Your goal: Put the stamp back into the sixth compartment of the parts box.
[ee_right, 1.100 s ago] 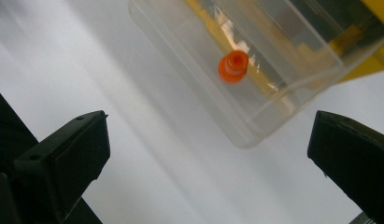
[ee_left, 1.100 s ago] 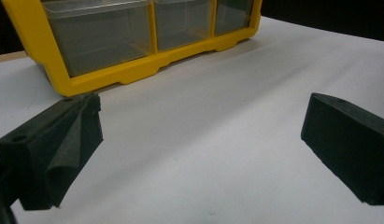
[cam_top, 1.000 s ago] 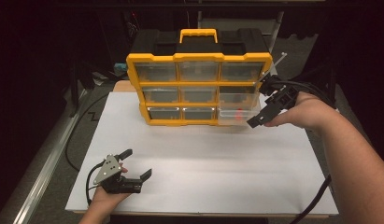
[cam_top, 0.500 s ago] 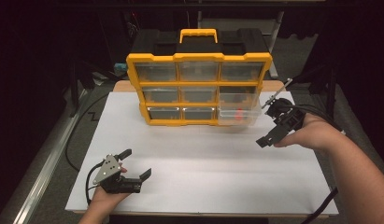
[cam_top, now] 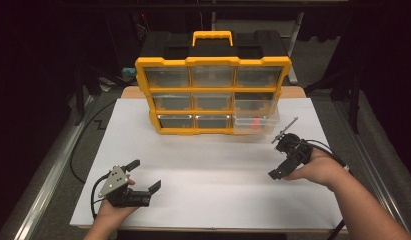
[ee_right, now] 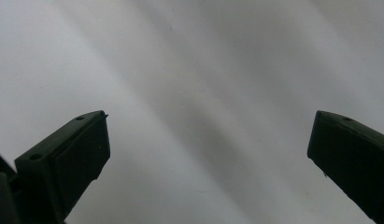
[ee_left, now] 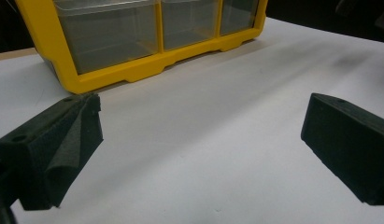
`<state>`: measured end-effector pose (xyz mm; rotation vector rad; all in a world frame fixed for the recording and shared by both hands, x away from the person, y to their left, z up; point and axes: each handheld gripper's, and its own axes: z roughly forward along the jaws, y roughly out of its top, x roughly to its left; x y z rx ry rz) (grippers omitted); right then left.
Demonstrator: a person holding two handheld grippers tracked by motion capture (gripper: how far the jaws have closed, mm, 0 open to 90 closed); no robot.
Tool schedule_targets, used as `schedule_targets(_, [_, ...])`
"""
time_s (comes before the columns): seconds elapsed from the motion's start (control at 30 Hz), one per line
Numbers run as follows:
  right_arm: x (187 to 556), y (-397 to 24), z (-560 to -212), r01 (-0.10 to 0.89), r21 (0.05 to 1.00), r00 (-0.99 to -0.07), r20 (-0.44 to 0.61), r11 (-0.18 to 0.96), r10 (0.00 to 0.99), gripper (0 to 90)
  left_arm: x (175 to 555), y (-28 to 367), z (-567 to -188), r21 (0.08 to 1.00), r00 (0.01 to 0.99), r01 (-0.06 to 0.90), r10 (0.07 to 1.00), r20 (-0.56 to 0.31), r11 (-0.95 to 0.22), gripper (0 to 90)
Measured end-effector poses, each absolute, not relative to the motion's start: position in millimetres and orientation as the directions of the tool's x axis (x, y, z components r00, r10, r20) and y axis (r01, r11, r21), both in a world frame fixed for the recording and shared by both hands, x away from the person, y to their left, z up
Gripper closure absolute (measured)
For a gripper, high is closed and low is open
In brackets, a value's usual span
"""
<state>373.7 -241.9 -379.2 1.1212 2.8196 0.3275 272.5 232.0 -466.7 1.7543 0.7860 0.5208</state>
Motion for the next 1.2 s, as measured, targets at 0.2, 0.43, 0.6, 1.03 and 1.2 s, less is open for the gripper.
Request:
schedule_targets(0.2, [367.0, -239.5, -420.8, 0.661, 0.239, -0.733, 0.004, 0.712, 0.680, 0.2, 272.0, 231.8, -466.5, 0.950, 0.687, 0.249, 0.726, -0.037, -0.187, 0.4])
schedule_targets(0.43, [355.9, -246.5, -439.7, 0.647, 0.440, -0.700, 0.019, 0.622, 0.714, 0.2, 273.1, 232.5, -466.6, 0.950, 0.686, 0.257, 0.726, -0.049, -0.179, 0.4])
schedule_targets(0.6, [345.2, -249.2, -445.3, 0.614, 0.612, -0.656, 0.044, 0.499, 0.754, 0.2, 274.5, 233.7, -466.8, 0.948, 0.685, 0.267, 0.726, -0.062, -0.171, 0.4])
schedule_targets(1.03, [309.5, -253.6, -455.3, 0.385, 0.902, -0.611, 0.091, 0.195, 0.786, 0.2, 274.8, 239.7, -465.7, 0.945, 0.666, 0.292, 0.741, -0.091, -0.146, 0.4])
schedule_targets(1.2, [294.1, -271.6, -458.1, 0.325, 0.941, -0.580, 0.121, 0.093, 0.805, 0.2, 275.0, 241.9, -466.9, 0.937, 0.646, 0.321, 0.756, -0.107, -0.141, 0.4])
